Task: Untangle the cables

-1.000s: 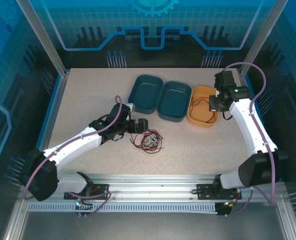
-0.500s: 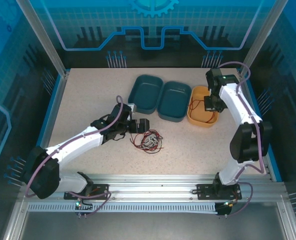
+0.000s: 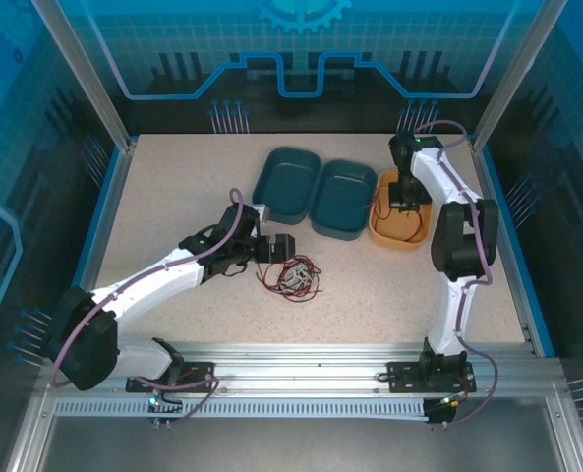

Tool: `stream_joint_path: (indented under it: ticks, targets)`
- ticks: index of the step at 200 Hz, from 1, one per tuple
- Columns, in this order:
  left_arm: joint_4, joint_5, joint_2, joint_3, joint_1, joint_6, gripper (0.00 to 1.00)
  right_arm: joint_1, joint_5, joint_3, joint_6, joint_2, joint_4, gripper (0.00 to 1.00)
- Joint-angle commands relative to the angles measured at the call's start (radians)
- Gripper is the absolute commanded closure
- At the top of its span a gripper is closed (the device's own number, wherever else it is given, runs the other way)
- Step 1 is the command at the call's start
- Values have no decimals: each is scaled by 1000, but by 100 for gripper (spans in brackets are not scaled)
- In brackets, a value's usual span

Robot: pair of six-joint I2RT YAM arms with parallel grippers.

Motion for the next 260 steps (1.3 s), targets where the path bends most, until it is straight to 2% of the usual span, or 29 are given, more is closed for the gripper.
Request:
stream_joint_path:
  ticks: [1,58,71,93,121,187,232,260]
  targets:
    - [13,22,6,-19,8,-13,1,-7,-29,35,42,48,-19,100]
    - [24,30,12,-24,8,-18,1,-7,-28,-18,51,88,70,100]
    - [26,31,15,-23,8,-17,1,-10,-27,-30,50,97,86,93]
    - [31,35,20,-22,8,-19,1,-18,-9,-41,52,107,103,89]
    - [32,40,21,-24,8,-20,1,-32,-5,-63,48,89,119,79]
    - [41,47,35,-20,8,-30,1,-44,-2,-120,32,-41,121,64]
    - [34,41,35,-10,8,-27,1,-36,-17,-184,34,-198,125,64]
    - [25,24,28,-6,9,-24,1,8,-16,-262,60,-339,180,62]
